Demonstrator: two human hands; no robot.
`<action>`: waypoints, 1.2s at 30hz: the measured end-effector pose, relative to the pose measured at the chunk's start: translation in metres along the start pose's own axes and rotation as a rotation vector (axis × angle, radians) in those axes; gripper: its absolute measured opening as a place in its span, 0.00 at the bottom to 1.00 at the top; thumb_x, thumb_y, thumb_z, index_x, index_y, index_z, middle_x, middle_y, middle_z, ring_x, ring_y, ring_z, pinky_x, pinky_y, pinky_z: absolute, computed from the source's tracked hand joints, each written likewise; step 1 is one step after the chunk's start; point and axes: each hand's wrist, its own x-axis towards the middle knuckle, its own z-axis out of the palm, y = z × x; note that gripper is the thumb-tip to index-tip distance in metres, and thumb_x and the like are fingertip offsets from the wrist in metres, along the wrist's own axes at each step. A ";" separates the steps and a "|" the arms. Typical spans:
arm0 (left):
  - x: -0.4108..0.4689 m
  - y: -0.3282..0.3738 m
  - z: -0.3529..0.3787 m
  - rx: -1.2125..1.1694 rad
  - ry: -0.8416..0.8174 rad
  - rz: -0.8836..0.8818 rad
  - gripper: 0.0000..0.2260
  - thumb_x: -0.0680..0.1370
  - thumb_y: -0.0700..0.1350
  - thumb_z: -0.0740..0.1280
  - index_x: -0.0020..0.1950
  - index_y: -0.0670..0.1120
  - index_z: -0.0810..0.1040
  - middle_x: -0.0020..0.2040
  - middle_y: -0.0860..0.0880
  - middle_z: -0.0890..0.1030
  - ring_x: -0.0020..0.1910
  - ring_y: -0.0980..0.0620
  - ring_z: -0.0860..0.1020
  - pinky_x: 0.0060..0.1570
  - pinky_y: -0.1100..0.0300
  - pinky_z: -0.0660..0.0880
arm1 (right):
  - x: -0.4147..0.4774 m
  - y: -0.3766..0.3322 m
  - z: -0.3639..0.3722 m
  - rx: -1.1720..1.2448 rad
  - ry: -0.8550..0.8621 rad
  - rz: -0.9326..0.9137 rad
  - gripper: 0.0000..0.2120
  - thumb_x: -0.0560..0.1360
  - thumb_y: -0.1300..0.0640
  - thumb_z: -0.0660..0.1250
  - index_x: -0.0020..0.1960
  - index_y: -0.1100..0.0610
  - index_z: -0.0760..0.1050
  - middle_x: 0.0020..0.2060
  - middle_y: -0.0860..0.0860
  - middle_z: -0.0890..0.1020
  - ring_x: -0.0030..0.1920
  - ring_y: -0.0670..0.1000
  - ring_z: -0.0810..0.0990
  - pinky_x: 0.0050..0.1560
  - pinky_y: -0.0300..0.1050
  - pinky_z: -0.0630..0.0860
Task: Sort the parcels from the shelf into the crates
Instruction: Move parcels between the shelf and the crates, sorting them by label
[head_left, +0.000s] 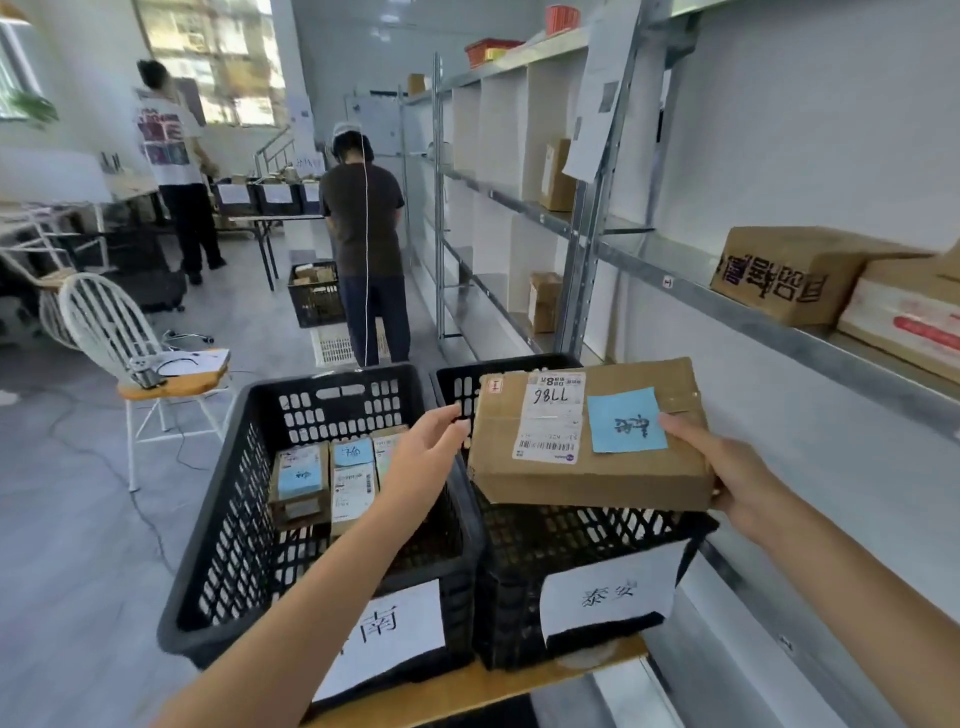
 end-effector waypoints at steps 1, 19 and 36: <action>0.011 -0.005 -0.001 0.008 -0.008 0.000 0.18 0.83 0.50 0.61 0.73 0.51 0.71 0.67 0.58 0.74 0.63 0.62 0.69 0.49 0.74 0.63 | 0.012 -0.001 0.006 -0.015 0.002 0.002 0.30 0.59 0.37 0.78 0.55 0.53 0.83 0.42 0.50 0.88 0.38 0.50 0.86 0.34 0.43 0.78; 0.156 -0.084 0.001 0.058 -0.100 -0.132 0.19 0.81 0.50 0.64 0.72 0.57 0.70 0.64 0.64 0.71 0.66 0.63 0.66 0.62 0.63 0.64 | 0.204 0.005 0.076 -0.187 -0.026 0.071 0.29 0.66 0.39 0.76 0.65 0.46 0.77 0.43 0.47 0.87 0.42 0.49 0.87 0.33 0.40 0.79; 0.219 -0.077 0.068 0.279 0.044 -0.200 0.22 0.81 0.49 0.64 0.75 0.55 0.67 0.73 0.56 0.70 0.72 0.57 0.65 0.65 0.63 0.62 | 0.334 0.063 0.109 -0.083 -0.236 0.195 0.34 0.69 0.50 0.78 0.73 0.45 0.70 0.49 0.53 0.85 0.42 0.52 0.86 0.32 0.41 0.80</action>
